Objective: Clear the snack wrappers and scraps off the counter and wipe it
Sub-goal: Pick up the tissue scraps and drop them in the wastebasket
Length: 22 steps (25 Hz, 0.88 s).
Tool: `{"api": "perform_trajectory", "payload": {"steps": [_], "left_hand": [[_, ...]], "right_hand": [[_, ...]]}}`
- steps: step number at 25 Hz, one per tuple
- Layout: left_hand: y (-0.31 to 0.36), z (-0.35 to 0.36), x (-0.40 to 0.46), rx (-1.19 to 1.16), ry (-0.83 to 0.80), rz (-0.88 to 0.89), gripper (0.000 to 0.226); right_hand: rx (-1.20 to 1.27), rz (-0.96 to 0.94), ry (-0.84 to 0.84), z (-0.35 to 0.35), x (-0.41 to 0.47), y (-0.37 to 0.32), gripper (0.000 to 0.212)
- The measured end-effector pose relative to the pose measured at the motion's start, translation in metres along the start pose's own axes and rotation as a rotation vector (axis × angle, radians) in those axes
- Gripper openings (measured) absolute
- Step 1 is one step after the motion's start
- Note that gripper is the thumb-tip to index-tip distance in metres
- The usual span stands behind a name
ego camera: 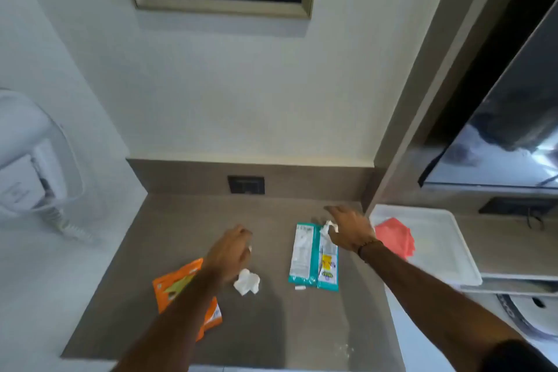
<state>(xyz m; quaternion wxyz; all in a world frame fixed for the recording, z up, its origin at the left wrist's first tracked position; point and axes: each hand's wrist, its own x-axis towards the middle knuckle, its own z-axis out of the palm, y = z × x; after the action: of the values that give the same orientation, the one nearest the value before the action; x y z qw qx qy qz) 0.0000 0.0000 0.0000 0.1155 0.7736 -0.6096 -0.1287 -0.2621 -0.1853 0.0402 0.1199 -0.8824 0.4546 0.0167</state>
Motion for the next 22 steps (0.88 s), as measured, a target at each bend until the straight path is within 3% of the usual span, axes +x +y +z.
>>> {"api": "perform_trajectory", "payload": {"steps": [4,7,9,15,19,21,22], "left_hand": [[0.001,0.046,-0.032,-0.031,-0.265,-0.101,0.047],[-0.001,0.066,-0.039,-0.048,-0.265,-0.108,0.043],[0.000,0.072,-0.039,-0.030,-0.254,-0.120,0.037],[-0.011,0.081,-0.038,-0.174,-0.110,-0.231,0.027],[-0.015,0.068,-0.035,-0.431,-0.022,-0.321,0.028],[-0.008,0.058,-0.027,-0.607,0.017,-0.346,0.028],[0.000,0.051,-0.024,-0.727,0.009,-0.369,0.028]], "right_hand": [[-0.116,0.152,-0.327,0.041,-0.002,0.014,0.075],[-0.171,0.156,-0.450,0.066,0.005,0.012,0.074],[-0.152,0.176,-0.445,0.079,0.005,0.005,0.062],[-0.008,0.326,-0.219,0.090,0.000,0.003,0.032],[0.256,0.531,-0.110,0.078,-0.009,-0.002,0.019],[0.669,0.629,-0.051,0.065,-0.011,-0.018,0.028],[0.925,0.648,-0.117,0.056,-0.014,-0.029,0.036]]}}
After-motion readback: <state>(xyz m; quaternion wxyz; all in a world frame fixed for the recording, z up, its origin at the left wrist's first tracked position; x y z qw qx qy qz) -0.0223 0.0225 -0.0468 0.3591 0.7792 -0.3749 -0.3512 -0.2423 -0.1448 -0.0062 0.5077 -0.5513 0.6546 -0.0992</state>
